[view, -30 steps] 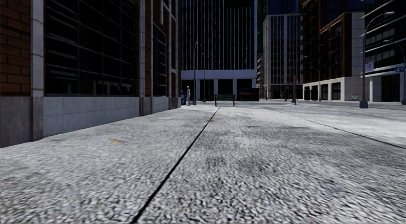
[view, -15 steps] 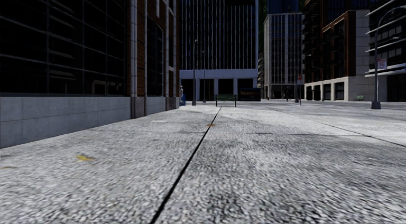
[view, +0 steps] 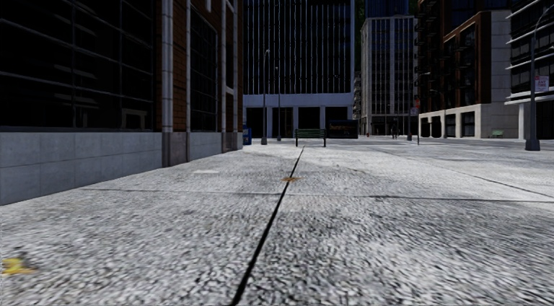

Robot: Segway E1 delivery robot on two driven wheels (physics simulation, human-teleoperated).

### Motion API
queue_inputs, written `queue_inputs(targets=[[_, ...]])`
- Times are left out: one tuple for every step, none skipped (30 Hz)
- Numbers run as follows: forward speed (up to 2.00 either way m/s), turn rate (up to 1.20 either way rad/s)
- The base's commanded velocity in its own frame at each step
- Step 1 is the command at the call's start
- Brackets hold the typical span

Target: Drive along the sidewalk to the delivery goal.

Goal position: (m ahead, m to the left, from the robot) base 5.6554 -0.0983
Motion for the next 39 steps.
queue_inputs(targets=[[2.00,0.00],[2.00,0.00],[2.00,0.00],[2.00,0.00],[2.00,0.00],[2.00,0.00],[2.00,0.00],[2.00,0.00],[2.00,0.00],[2.00,0.00],[2.00,0.00],[2.00,0.00],[2.00,0.00],[2.00,0.00],[2.00,0.00],[2.00,0.00],[2.00,0.00],[2.00,0.00],[2.00,0.00],[2.00,0.00],[2.00,0.00],[2.00,0.00],[2.00,0.00],[2.00,0.00],[2.00,0.00],[2.00,0.00],[2.00,0.00],[2.00,0.00],[2.00,0.00],[2.00,0.00],[2.00,0.00],[2.00,0.00],[2.00,0.00],[2.00,0.00],[2.00,0.00],[2.00,0.00],[2.00,0.00],[2.00,0.00],[2.00,0.00]])
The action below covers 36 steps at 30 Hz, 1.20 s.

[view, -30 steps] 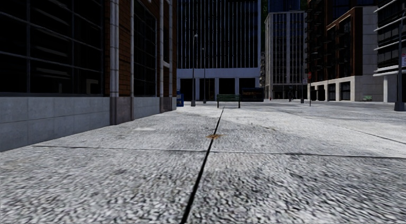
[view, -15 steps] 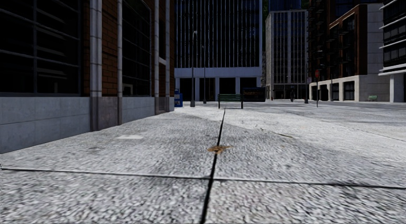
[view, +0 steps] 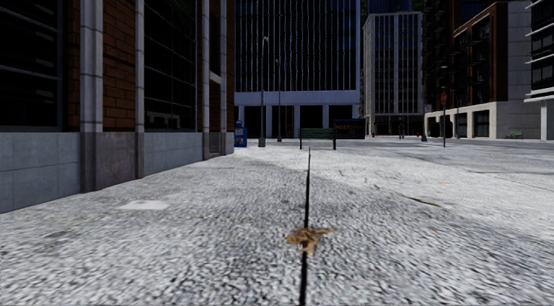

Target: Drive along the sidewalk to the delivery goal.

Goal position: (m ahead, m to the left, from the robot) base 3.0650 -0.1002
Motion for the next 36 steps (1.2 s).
queue_inputs(targets=[[2.00,0.00],[2.00,0.00],[2.00,0.00],[2.00,0.00],[2.00,0.00],[2.00,0.00],[2.00,0.00],[2.00,0.00],[2.00,0.00],[2.00,0.00],[2.00,0.00],[2.00,0.00],[2.00,0.00],[2.00,0.00],[2.00,0.00],[2.00,0.00],[2.00,0.00],[2.00,0.00],[2.00,0.00],[2.00,0.00],[2.00,0.00],[2.00,0.00],[2.00,0.00],[2.00,0.00],[2.00,0.00],[2.00,0.00],[2.00,0.00],[2.00,0.00],[2.00,0.00],[2.00,0.00],[2.00,0.00],[2.00,0.00],[2.00,0.00],[2.00,0.00],[2.00,0.00],[2.00,0.00]])
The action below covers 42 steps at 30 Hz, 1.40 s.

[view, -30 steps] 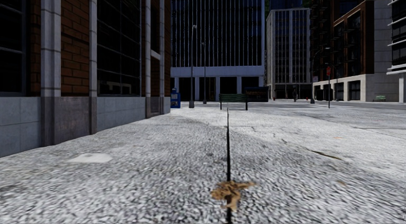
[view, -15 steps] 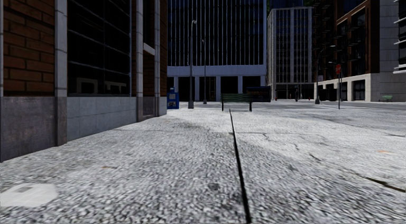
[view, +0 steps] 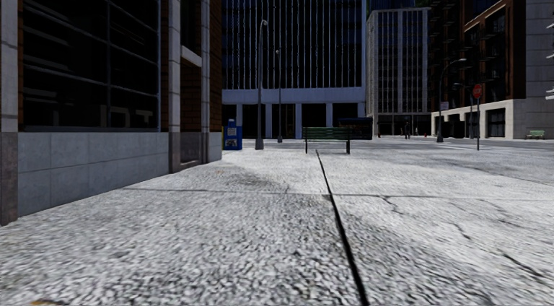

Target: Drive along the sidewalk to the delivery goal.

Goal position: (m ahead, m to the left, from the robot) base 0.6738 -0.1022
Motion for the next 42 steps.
queue_inputs(targets=[[2.00,0.00],[2.00,0.00],[2.00,0.00],[2.00,0.00],[2.00,0.00],[2.00,0.00],[2.00,0.00],[2.00,0.00],[2.00,0.00],[2.00,0.00],[2.00,0.00],[2.00,0.00],[2.00,0.00],[2.00,0.00],[1.84,0.00],[1.41,0.00],[1.41,0.00],[0.00,0.00],[0.00,0.00],[0.00,0.00],[0.00,0.00],[0.00,0.00],[0.00,0.00],[0.00,0.00],[0.00,0.00],[0.00,0.00],[0.00,0.00],[0.00,0.00],[0.00,0.00],[0.00,0.00],[0.00,0.00],[0.00,0.00],[0.00,0.00],[0.00,0.00],[0.00,0.00],[0.00,0.00],[0.00,0.00],[0.00,0.00],[0.00,0.00],[0.00,0.00],[0.00,0.00],[0.00,0.00]])
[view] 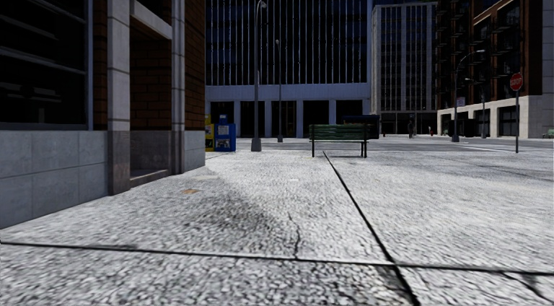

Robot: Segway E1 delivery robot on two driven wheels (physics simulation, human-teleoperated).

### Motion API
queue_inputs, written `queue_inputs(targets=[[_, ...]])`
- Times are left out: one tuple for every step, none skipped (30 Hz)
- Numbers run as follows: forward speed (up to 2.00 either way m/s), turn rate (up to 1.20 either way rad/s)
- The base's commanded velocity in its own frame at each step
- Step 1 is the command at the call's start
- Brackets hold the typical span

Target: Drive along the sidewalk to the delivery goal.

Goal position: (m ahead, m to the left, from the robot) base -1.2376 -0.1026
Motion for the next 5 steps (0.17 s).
queue_inputs(targets=[[0.00,0.00],[0.00,0.00],[0.00,0.00],[0.00,0.00],[0.00,0.00]])
